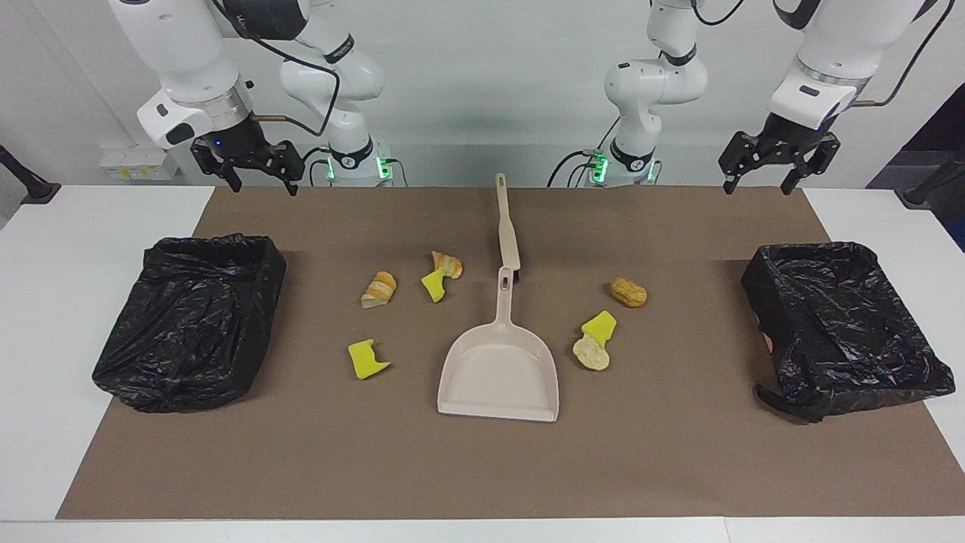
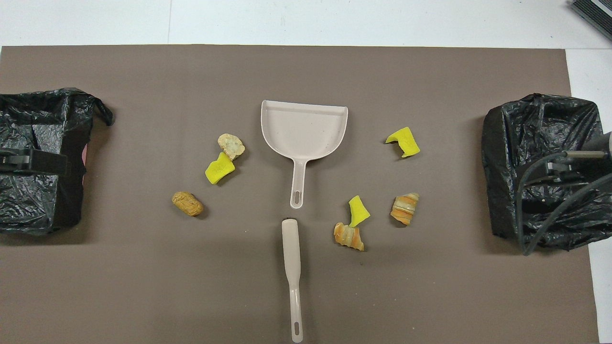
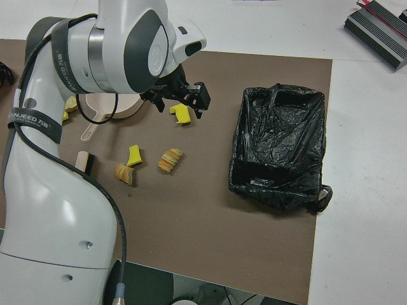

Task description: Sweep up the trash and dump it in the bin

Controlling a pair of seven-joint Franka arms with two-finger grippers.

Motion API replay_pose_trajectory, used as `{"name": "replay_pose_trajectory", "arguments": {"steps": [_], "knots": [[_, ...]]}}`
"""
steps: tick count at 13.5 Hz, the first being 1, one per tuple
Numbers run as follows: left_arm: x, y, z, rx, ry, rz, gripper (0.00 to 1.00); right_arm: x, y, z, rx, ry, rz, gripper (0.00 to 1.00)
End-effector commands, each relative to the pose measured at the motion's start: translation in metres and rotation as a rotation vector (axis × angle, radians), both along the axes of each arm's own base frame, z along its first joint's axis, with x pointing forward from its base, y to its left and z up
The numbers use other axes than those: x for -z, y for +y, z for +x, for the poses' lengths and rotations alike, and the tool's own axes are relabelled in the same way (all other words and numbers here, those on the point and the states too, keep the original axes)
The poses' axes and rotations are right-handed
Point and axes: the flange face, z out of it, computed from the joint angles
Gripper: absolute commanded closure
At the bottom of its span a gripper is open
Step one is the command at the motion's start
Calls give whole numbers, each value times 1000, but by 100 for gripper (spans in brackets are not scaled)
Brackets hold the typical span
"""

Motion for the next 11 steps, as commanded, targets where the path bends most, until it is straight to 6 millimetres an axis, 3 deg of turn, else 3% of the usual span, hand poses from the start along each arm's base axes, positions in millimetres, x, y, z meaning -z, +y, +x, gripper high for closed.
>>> {"name": "replay_pose_trajectory", "arguments": {"steps": [1, 5, 8, 11], "knots": [[6, -19, -28, -5, 23, 2, 0, 19, 11, 14, 0, 1, 21, 0], [43, -89, -58, 21, 73, 22, 0, 47, 51, 34, -59, -4, 27, 0], [85, -154, -100, 6, 40, 14, 0, 88, 99, 52, -45, 7, 47, 0], [127, -202, -147, 16, 50, 27, 0, 113, 147, 67, -15, -56, 119, 0]]}}
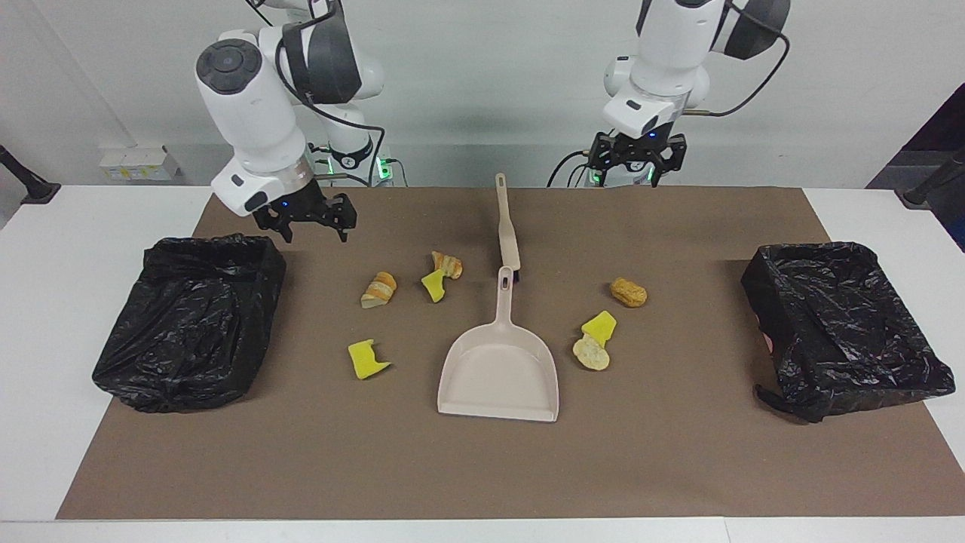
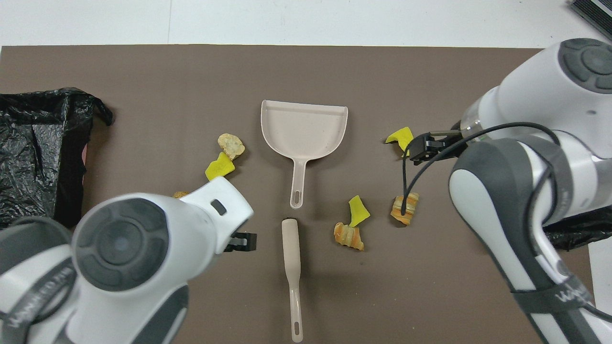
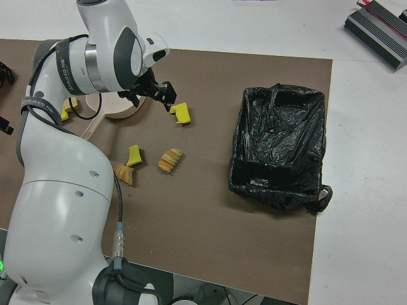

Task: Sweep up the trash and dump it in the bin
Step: 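Reach the right gripper to the beige dustpan handle and grasp it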

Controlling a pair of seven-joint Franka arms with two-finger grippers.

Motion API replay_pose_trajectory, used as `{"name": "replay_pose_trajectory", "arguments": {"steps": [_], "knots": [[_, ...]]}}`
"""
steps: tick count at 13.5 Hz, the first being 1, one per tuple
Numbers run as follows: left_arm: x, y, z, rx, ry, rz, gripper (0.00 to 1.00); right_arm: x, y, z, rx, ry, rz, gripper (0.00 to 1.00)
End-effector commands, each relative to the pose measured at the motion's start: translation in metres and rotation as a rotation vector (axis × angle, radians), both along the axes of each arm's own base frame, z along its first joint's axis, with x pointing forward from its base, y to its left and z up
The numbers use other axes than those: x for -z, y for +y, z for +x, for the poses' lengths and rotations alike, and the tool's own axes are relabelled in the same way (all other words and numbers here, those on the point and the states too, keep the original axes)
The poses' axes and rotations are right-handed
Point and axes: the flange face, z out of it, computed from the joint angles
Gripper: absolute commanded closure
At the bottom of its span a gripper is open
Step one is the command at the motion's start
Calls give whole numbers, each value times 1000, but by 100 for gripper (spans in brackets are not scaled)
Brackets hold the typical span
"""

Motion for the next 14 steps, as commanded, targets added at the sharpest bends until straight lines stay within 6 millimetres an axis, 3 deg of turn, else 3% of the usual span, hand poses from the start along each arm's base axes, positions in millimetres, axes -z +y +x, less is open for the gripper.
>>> {"name": "replay_pose_trajectory", "arguments": {"steps": [1, 3, 4, 6, 7, 10, 14], "knots": [[36, -25, -47, -31, -12, -13, 0, 24, 48, 8, 33, -24, 49, 0], [83, -62, -84, -74, 0, -16, 0, 58, 83, 9, 92, 1, 26, 0], [113, -76, -102, -68, 10, -3, 0, 66, 109, 11, 103, -6, 29, 0], [153, -91, -129, -72, -2, -18, 0, 85, 136, 22, 143, 4, 27, 0], [165, -100, -136, -86, -8, -30, 0, 97, 162, 23, 160, 9, 17, 0], [180, -106, -148, -80, -8, -34, 0, 129, 212, 29, 200, 8, 1, 0], [188, -106, -149, -88, -15, -44, 0, 140, 241, 14, 211, -7, -35, 6]]}}
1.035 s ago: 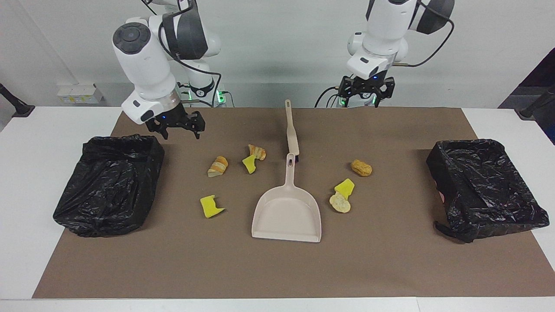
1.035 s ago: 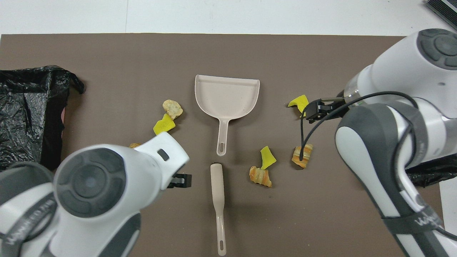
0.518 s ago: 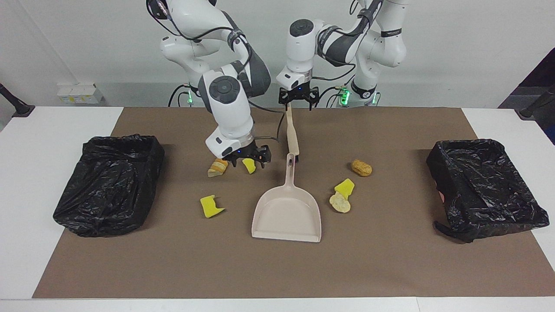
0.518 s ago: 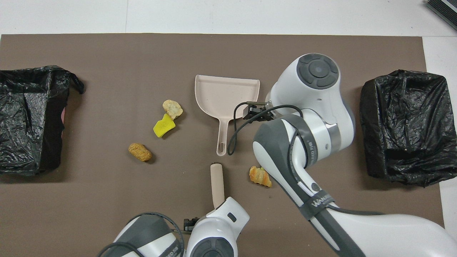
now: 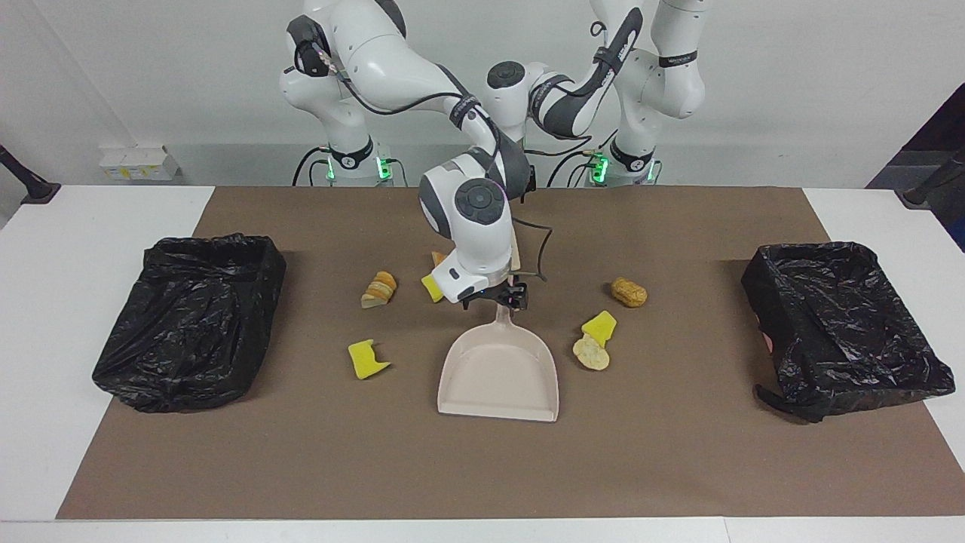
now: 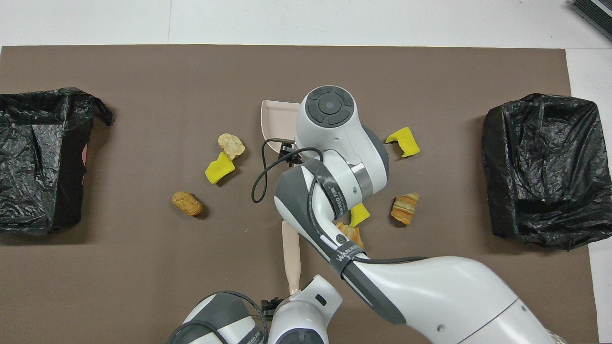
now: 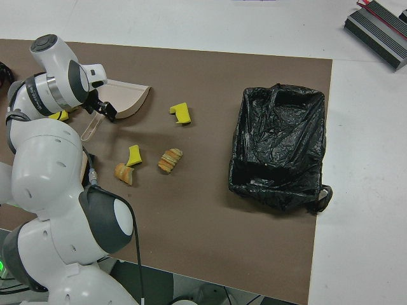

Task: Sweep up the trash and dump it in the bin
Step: 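Reach the right gripper to the beige dustpan handle and grasp it, then move the dustpan toward the bread while the left gripper grasps the brush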

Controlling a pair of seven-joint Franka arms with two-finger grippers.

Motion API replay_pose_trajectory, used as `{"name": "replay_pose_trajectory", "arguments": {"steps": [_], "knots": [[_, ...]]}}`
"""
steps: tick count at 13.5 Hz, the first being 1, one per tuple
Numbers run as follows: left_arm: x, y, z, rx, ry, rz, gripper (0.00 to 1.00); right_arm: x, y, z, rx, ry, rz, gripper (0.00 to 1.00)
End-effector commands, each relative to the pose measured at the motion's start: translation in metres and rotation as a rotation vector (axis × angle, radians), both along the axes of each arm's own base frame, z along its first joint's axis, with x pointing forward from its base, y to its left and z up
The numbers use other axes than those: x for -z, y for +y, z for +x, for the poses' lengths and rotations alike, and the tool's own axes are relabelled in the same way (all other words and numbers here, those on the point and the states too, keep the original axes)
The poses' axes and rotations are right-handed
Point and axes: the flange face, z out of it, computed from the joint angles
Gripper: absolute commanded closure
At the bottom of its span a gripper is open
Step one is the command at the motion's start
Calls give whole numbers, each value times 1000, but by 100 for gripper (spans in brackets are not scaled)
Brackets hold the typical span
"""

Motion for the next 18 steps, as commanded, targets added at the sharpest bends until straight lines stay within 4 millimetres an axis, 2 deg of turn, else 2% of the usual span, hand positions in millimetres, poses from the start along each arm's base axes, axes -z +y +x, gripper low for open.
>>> {"name": "replay_pose_trajectory", "arguments": {"steps": [1, 2, 4, 5, 6, 7, 8, 10, 12, 13, 14, 15, 16, 17, 18], "knots": [[6, 6, -7, -16, 3, -9, 0, 0, 17, -4, 12, -23, -26, 7], [7, 6, -7, -19, 3, -8, 7, 6, 26, -12, -4, -31, -46, 11], [9, 6, -8, -22, 5, -5, 5, 8, 26, -14, -15, -37, -59, 26], [12, 7, -8, -24, 8, -2, 6, 7, 23, -13, -23, -38, -62, 44], [26, 3, -14, -10, 25, 23, 6, 8, 25, -15, -28, -31, -63, 66], [28, 3, -13, -5, 29, 28, 9, 13, 24, -17, -31, -21, -68, 86], [26, 1, -12, -4, 30, 29, 31, 14, 24, -20, -44, -15, -70, 100], [17, 0, -11, -11, 29, 29, 46, -5, 17, -19, -70, -27, -61, 100], [13, -1, -9, -12, 31, 32, 49, -18, 11, -18, -152, -33, -56, 100], [13, -1, -9, -12, 32, 32, 53, -22, 10, -17, -207, -40, -50, 100], [13, 0, -8, -7, 33, 34, 58, -35, 5, -15, -236, -56, -38, 100], [13, 0, -7, -9, 33, 35, 71, -47, -13, -5, -237, -64, -26, 100], [13, 1, -8, -7, 38, 42, 89, -57, -31, 2, -269, -70, -14, 100], [11, 2, -8, -1, 45, 53, 100, -62, -46, 3, -342, -64, -12, 100], [7, 5, -6, 6, 53, 65, 100, -69, -64, 7, -412, -67, -6, 100]]}}
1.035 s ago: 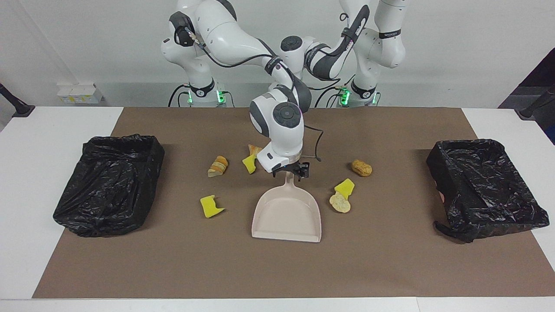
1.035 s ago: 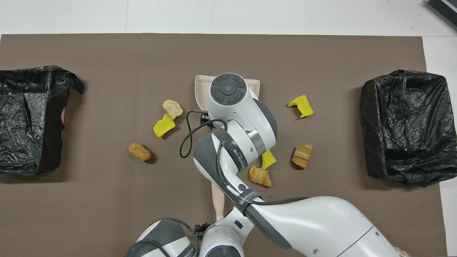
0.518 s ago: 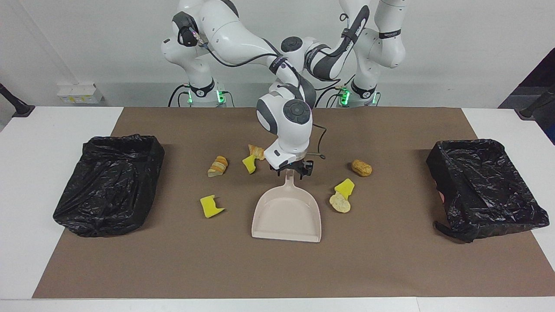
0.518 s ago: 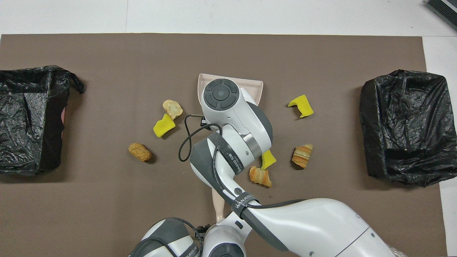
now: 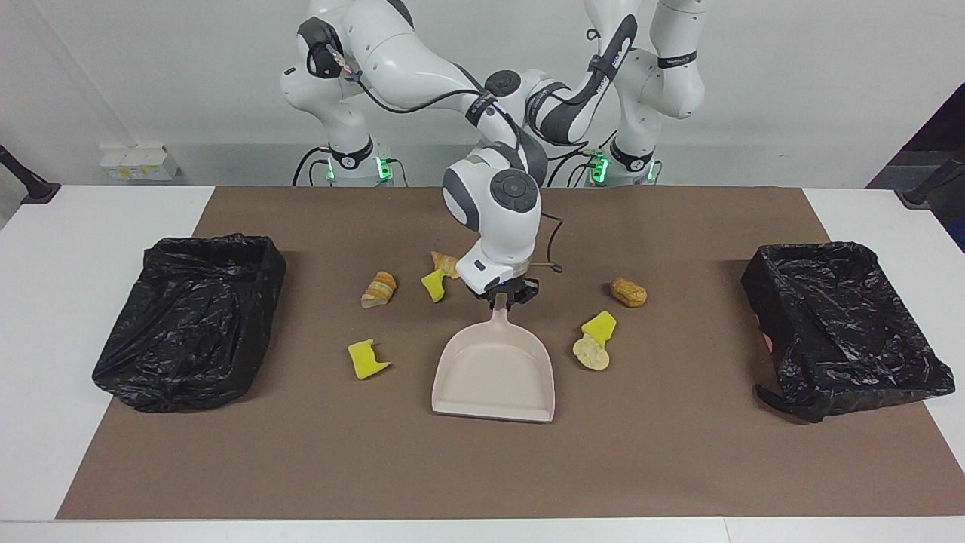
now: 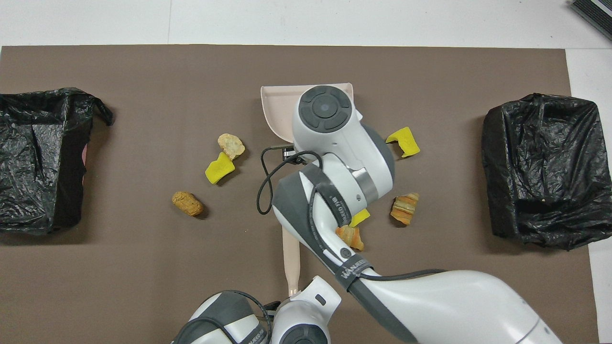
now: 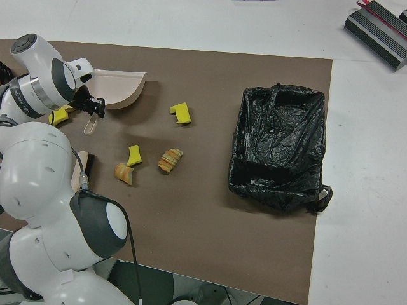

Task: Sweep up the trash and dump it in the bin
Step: 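Move the dustpan toward the bread while the left gripper grasps the brush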

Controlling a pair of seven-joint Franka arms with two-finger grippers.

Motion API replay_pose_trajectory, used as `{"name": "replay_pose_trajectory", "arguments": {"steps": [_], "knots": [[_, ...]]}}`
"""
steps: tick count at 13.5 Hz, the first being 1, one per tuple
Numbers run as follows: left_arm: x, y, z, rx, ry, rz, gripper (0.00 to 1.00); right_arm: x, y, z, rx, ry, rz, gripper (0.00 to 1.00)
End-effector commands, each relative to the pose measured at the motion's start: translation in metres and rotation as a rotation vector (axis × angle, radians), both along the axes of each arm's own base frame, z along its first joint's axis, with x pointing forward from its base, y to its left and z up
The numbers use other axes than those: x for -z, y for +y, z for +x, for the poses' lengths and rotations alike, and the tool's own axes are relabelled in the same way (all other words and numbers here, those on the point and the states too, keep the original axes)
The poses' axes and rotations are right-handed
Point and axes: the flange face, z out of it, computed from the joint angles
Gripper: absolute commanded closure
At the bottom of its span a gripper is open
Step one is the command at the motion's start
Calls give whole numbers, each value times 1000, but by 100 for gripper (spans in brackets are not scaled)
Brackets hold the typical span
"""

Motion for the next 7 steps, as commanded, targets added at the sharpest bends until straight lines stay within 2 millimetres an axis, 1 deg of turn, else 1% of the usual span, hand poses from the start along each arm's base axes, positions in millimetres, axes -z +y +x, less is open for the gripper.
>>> {"name": "replay_pose_trajectory", "arguments": {"steps": [1, 2, 4, 5, 6, 7], "knots": [[-20, 7, 4, 3, 24, 23, 100, -19, -48, 3, -135, 28, 28, 100], [-29, 16, 12, -1, 34, 37, 100, -24, -60, 6, -185, 35, 35, 100], [-44, 30, 19, -1, 72, 85, 100, -32, -83, 8, -290, 64, 28, 100], [-55, 43, 28, -20, 81, 93, 100, -31, -90, 7, -355, 83, 26, 100], [-69, 59, 39, -46, 82, 91, 100, -28, -91, 6, -441, 86, 28, 100], [-81, 76, 49, -71, 84, 89, 100, -29, -89, 4, -525, 79, 22, 100]]}}
